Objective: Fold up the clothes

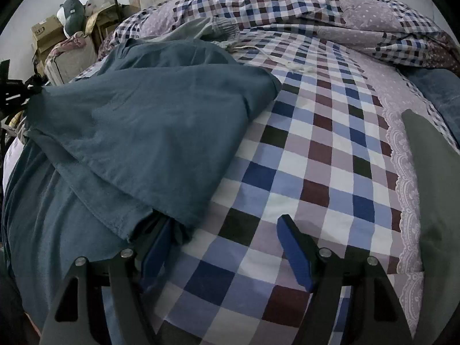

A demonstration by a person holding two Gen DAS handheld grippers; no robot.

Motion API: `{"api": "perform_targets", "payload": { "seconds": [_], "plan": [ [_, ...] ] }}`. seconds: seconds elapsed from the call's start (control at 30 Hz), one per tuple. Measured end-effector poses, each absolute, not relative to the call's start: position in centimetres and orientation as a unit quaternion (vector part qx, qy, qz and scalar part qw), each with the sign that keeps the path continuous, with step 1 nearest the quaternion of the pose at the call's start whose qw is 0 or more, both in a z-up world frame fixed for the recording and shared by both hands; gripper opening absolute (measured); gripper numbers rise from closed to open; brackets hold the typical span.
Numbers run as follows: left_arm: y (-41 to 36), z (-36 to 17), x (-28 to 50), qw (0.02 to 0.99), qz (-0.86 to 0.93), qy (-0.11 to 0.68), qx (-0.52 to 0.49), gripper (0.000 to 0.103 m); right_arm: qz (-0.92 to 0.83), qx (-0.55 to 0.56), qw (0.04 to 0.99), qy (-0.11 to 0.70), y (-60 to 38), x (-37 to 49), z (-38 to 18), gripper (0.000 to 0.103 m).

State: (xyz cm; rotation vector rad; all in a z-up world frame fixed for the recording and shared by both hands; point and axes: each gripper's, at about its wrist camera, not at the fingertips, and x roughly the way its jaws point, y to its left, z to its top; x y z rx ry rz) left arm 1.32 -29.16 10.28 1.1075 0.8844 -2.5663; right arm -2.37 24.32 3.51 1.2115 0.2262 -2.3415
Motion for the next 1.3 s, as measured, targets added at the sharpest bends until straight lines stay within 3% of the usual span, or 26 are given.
{"api": "perform_targets", "payload": {
  "seconds": [0.13, 0.2, 0.27, 0.33, 0.87, 1.3],
  "plan": [
    [-30.0, 9.0, 0.6, 0.114, -0.87, 0.296, 0.378, 0.008, -0.857, 0.445, 0.245, 0.085, 24.4, -2.2, 3.5, 0.077],
    [-30.7, 8.7, 1.5, 0.122, -0.87, 0.307, 0.367, 0.024, -0.857, 0.446, 0.245, 0.084, 24.5, -2.2, 3.6, 0.078],
    [-31.5, 8.4, 2.4, 0.13, -0.87, 0.316, 0.357, 0.052, -0.856, 0.447, 0.246, 0.084, 24.6, -2.3, 3.6, 0.078],
    [-31.8, 8.3, 3.7, 0.139, -0.873, 0.311, 0.35, 0.059, -0.856, 0.448, 0.246, 0.083, 24.7, -2.3, 3.6, 0.078],
    [-26.2, 4.7, 11.6, 0.085, -0.889, 0.287, 0.347, 0.06, -0.852, 0.456, 0.248, 0.072, 25.4, -1.8, 3.5, 0.079],
    [-25.5, 4.3, 16.9, 0.111, -0.888, 0.287, 0.341, 0.06, -0.859, 0.457, 0.224, 0.056, 27.1, -0.7, 3.9, 0.079]
  ]
}}
